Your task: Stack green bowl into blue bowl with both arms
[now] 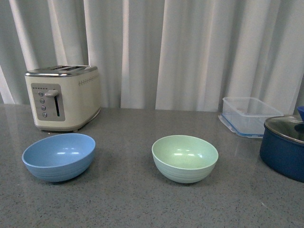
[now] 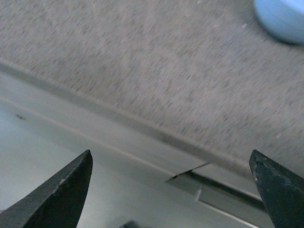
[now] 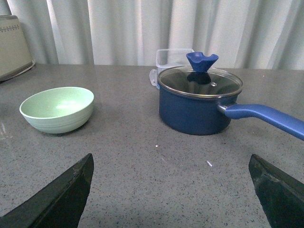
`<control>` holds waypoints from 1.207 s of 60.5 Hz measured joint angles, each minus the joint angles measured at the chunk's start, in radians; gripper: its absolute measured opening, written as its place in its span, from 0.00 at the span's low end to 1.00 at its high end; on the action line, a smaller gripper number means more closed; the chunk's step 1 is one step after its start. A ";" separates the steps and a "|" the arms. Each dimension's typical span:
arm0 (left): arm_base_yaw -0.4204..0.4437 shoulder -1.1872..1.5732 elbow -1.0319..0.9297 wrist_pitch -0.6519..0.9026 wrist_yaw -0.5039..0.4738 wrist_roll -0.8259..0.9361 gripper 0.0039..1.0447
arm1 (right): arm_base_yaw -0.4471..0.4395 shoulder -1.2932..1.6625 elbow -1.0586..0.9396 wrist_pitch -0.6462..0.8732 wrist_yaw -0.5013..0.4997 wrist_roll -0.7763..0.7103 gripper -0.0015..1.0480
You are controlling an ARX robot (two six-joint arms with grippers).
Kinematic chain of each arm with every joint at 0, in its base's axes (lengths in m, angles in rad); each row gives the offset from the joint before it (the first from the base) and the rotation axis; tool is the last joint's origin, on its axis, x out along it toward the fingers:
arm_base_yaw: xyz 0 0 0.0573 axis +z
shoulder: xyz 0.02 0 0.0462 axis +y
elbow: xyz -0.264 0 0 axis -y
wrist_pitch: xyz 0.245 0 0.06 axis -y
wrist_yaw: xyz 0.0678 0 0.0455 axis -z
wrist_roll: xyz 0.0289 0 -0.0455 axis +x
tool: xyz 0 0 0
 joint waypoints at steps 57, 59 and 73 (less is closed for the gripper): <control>-0.011 1.081 0.775 0.183 0.141 -0.056 0.94 | 0.000 0.000 0.000 0.000 0.000 0.000 0.90; -0.012 1.097 0.787 0.183 0.141 -0.056 0.94 | 0.000 0.000 0.000 0.000 0.000 0.000 0.90; -0.021 1.184 0.859 0.183 0.124 -0.055 0.94 | 0.000 0.000 0.000 0.000 0.000 0.000 0.90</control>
